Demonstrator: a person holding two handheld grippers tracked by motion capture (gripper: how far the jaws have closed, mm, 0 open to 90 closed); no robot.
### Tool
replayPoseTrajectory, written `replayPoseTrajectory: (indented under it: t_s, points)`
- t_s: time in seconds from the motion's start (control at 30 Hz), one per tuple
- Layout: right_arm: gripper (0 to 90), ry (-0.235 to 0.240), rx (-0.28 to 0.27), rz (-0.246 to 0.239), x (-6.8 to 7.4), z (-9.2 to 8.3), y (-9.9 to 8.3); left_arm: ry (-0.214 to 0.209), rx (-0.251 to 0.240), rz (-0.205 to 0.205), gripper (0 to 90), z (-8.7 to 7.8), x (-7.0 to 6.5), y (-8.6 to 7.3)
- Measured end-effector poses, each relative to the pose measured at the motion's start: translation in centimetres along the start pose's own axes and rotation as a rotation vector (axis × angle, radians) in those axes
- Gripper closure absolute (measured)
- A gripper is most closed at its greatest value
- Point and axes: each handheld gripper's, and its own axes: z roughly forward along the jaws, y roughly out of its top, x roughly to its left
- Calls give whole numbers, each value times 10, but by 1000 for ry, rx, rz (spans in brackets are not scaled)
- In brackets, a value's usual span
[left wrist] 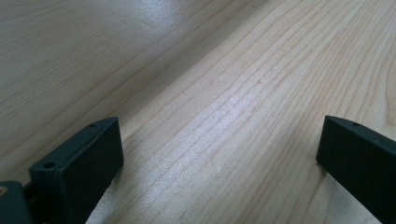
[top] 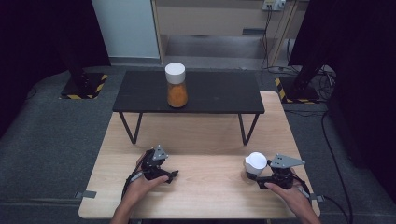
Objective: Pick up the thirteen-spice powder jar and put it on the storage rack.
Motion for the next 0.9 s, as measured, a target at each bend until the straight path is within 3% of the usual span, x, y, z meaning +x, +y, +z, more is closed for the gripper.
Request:
replayPoseTrajectory:
  t_s: [0.17,0.5,0.9]
  points:
    - [315,-26,-1,-17,4,-2,2,0,0,0,0,0,0,0]
    - [316,-31,-9,-41,7,-4,4,0,0,0,0,0,0,0]
    - [316,-8,8,-84,10,-3,14,1,0,0,0,0,0,0]
